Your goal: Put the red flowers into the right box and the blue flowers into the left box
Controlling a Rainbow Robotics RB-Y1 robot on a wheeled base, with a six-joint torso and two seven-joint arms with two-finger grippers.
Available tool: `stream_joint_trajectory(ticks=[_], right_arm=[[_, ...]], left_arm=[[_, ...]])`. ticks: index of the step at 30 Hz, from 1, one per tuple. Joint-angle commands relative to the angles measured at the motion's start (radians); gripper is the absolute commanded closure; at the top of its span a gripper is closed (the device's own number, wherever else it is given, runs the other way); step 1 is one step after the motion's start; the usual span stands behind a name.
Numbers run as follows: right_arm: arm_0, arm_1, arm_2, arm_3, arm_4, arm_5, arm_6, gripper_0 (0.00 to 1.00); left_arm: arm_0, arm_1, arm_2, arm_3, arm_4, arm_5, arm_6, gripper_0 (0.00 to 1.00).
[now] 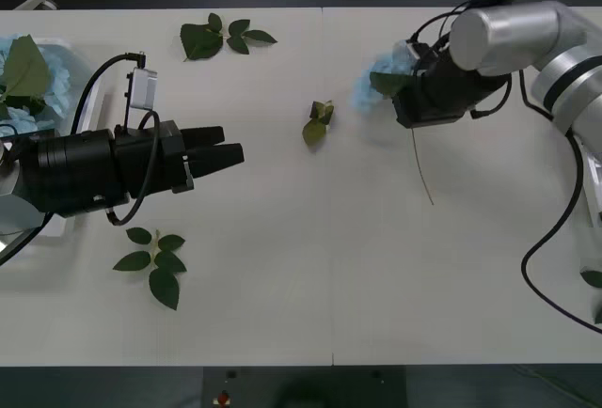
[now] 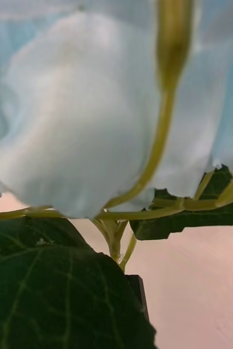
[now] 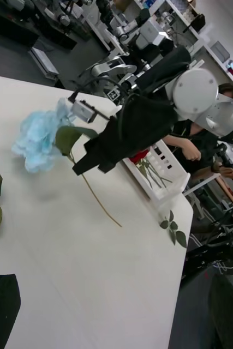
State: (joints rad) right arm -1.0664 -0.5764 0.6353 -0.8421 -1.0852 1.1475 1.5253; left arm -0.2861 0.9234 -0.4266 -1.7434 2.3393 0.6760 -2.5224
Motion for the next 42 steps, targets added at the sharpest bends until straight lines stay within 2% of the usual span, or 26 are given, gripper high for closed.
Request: stream_joint_trajectory(ticks=[1,7,14,20,27,36,42], right_arm=[[-0.061,-0.076,-0.055,-0.026,-0.168,0.009,0.145,1.0],[-0.06,-0.128,-0.114,-0.064,-0.495,0.018,0.394,1.0],[-0.06,-0.099,-0.243,-0.068,-0.628,0.058,0.608,1.0],[-0.06,-0.079,-0.244,-0.109,-0.782,0.08,0.725,1.0],[-0.053,-0.051,-0.235,-0.176,-0.903,0.072,0.762,1.0],[0.022,-0.04,-0.203,-0.347,-0.958,-0.028,0.751,1.0],[0.039,0.007,-0.203,-0.356,-0.953,-0.048,0.745,1.0]], left_arm=[[-0.002,-0.02,0.017,-0.021,0.014,-0.01,-0.036,0.0],[-0.002,-0.032,0.017,-0.021,0.015,-0.01,-0.039,0.0],[-0.002,-0.066,0.019,-0.016,0.017,-0.012,-0.039,0.0],[-0.002,-0.141,0.019,0.012,0.015,-0.01,-0.049,0.0],[-0.035,-0.239,0.019,0.087,0.015,-0.016,-0.127,0.0],[-0.105,-0.348,0.02,0.179,-0.046,-0.026,-0.134,0.0],[-0.153,-0.409,0.02,0.22,-0.101,-0.061,-0.134,0.0]])
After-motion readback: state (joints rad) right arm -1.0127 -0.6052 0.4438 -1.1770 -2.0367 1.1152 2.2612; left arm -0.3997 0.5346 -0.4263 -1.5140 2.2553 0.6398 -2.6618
